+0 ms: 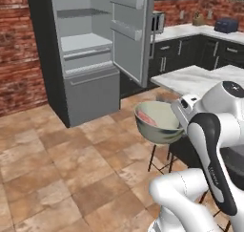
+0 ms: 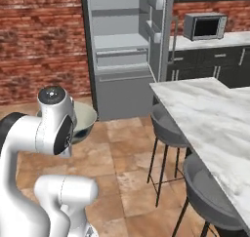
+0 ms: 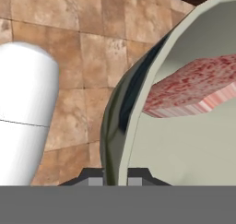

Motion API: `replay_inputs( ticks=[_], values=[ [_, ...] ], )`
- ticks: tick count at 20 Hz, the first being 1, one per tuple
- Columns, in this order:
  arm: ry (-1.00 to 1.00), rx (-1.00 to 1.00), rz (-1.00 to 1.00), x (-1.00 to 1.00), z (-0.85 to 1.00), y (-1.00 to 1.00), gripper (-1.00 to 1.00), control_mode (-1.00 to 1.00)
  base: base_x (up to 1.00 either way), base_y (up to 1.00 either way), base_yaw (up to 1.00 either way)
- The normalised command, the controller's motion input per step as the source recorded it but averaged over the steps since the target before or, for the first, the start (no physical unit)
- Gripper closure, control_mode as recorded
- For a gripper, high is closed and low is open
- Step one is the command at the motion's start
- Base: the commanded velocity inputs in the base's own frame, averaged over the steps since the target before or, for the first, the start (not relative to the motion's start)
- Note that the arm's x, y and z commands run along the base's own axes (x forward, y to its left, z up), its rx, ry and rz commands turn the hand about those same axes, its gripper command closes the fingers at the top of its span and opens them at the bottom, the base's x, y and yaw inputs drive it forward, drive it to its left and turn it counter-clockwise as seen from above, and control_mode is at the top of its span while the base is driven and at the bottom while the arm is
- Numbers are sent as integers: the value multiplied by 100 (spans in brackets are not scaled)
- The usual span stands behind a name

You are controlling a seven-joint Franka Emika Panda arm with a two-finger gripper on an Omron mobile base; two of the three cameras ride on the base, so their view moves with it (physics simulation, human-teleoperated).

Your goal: Place one of the steaks on the plate and the other in the bowl. Then place the bowl in the fridge.

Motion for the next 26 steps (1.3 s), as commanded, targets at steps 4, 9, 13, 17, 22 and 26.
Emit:
replay_inputs(
  ticks=[4,9,13,17,22,26],
  values=[
    [0,0,0,0,0,0,100,100,76,43,11],
    [0,0,0,0,0,0,100,100,76,30,6],
    [0,0,0,0,0,0,100,100,75,24,3],
    [0,0,0,0,0,0,100,100,70,14,1],
    [0,0,0,0,0,0,100,100,65,1,0],
    [0,0,0,0,0,0,100,100,65,0,0]
  ],
)
